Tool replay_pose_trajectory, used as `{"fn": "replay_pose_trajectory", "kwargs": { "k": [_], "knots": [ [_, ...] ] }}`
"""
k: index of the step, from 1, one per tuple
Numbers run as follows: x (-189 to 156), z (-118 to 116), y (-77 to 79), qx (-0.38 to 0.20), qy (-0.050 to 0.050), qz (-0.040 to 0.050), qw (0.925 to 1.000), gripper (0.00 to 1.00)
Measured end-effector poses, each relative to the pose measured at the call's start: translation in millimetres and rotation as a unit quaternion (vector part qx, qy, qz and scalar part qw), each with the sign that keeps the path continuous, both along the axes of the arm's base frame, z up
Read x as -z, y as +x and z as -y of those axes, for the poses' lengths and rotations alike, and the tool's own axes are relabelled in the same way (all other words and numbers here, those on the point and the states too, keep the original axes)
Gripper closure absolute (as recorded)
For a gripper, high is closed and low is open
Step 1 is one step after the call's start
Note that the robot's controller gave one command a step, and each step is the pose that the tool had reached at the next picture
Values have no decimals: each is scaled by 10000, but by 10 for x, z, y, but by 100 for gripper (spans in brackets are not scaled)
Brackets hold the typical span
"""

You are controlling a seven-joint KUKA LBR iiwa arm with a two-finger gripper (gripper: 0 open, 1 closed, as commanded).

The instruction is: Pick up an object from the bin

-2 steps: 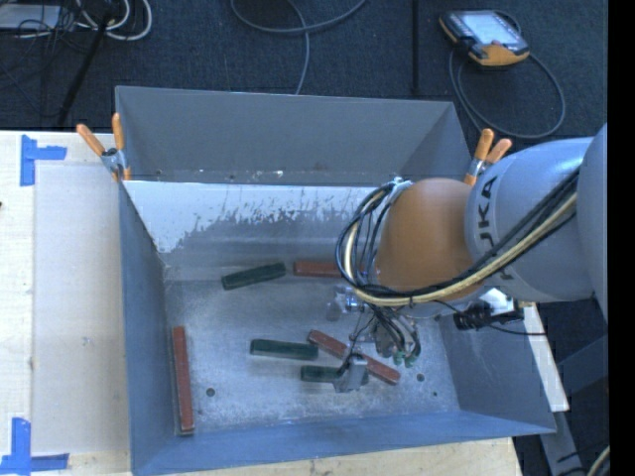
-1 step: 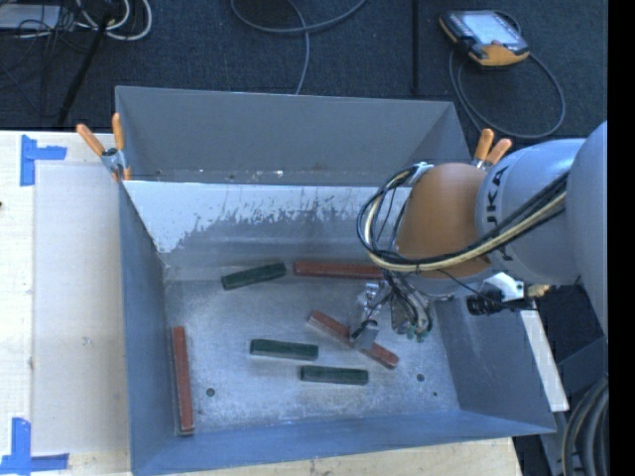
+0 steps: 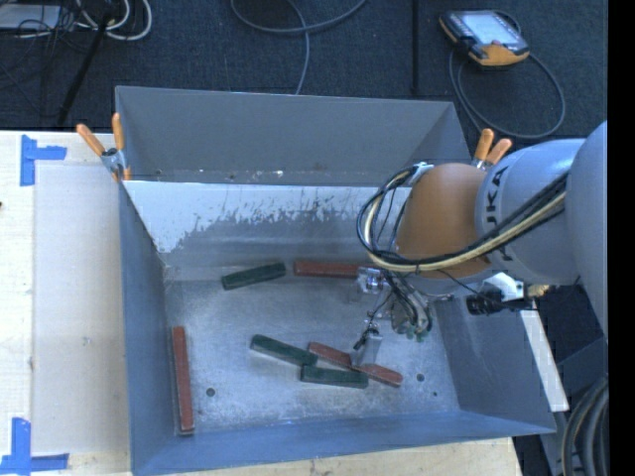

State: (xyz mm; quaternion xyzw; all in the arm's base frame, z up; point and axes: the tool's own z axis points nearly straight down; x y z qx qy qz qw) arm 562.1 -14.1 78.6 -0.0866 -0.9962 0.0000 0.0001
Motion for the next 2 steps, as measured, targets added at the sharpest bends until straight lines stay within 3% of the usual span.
{"fn": "replay_pose_trajectory", "kwargs": {
  "k": [1,2],
  "knots": [
    [1,0,-1,-1,0,-1,10000,0],
    [-111,-399,-114,277,-11,-11,9996,0]
  ]
}}
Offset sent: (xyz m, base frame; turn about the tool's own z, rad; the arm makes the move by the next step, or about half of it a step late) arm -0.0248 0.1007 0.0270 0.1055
